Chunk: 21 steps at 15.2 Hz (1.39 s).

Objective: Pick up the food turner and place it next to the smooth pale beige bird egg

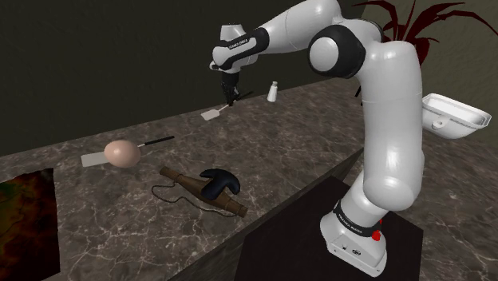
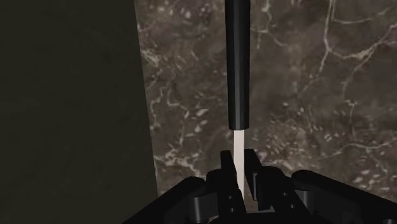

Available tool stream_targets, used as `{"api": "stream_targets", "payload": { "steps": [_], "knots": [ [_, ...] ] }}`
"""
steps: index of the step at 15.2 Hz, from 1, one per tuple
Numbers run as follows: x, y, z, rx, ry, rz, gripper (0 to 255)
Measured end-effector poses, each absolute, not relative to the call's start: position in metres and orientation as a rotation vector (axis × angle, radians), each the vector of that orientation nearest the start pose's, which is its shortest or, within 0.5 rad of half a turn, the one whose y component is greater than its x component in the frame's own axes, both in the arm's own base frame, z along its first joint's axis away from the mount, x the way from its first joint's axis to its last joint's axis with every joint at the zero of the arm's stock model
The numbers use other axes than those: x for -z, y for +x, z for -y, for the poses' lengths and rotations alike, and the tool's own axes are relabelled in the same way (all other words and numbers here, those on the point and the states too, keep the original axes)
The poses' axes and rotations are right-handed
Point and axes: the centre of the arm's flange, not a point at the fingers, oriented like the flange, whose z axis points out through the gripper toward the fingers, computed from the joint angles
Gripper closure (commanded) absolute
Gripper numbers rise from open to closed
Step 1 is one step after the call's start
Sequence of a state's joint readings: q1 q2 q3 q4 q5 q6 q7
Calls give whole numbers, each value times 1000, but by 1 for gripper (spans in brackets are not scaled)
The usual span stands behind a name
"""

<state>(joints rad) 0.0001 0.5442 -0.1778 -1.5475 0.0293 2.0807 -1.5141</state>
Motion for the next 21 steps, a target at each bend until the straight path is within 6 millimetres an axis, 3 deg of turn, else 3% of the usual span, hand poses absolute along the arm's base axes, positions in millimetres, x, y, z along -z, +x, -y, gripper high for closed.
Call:
{"api": "stream_targets", "payload": {
  "steps": [21],
  "knots": [
    [-449,689,104,-82,-2488,1985,255]
  ]
}}
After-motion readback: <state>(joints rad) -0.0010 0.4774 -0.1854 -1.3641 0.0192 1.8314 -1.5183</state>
